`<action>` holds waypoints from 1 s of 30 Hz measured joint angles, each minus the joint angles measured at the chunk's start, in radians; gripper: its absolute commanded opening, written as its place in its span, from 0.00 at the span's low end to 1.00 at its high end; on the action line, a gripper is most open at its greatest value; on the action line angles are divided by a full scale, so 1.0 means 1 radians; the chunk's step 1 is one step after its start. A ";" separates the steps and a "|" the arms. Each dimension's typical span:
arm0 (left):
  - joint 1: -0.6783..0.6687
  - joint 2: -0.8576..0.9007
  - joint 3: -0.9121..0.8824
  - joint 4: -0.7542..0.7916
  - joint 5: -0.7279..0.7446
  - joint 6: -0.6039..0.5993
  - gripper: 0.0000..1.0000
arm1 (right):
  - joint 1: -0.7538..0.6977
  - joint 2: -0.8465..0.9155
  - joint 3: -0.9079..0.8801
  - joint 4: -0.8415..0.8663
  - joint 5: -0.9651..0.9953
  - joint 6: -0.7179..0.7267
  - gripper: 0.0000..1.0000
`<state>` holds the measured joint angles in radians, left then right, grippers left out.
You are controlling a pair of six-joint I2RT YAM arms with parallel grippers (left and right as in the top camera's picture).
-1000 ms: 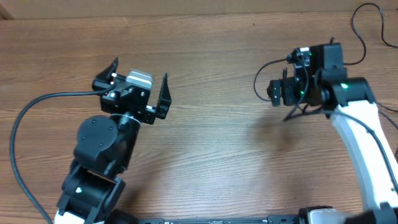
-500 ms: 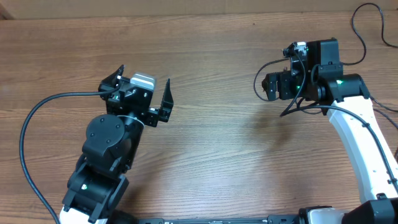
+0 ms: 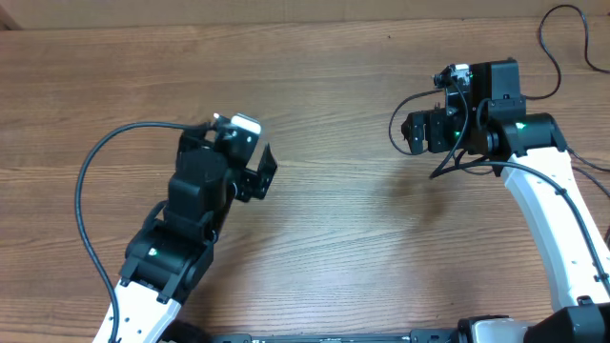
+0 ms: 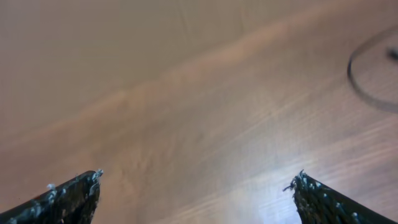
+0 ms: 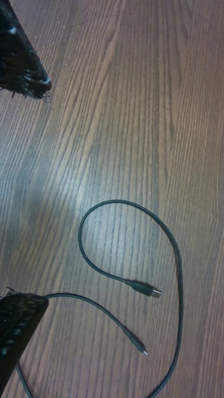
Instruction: Untangle cables
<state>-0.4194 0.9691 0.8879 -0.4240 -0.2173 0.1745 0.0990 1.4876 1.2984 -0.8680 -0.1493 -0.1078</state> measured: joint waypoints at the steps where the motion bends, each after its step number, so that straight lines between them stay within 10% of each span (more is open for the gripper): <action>1: 0.000 0.000 0.000 -0.045 0.000 0.000 1.00 | 0.000 0.000 0.000 0.000 0.000 0.000 1.00; 30: 0.000 0.000 -0.002 -0.280 0.000 0.000 0.99 | 0.000 0.000 0.000 0.000 0.000 0.000 1.00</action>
<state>-0.4194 0.9691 0.8864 -0.7040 -0.2169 0.1741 0.0990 1.4876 1.2984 -0.8680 -0.1493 -0.1074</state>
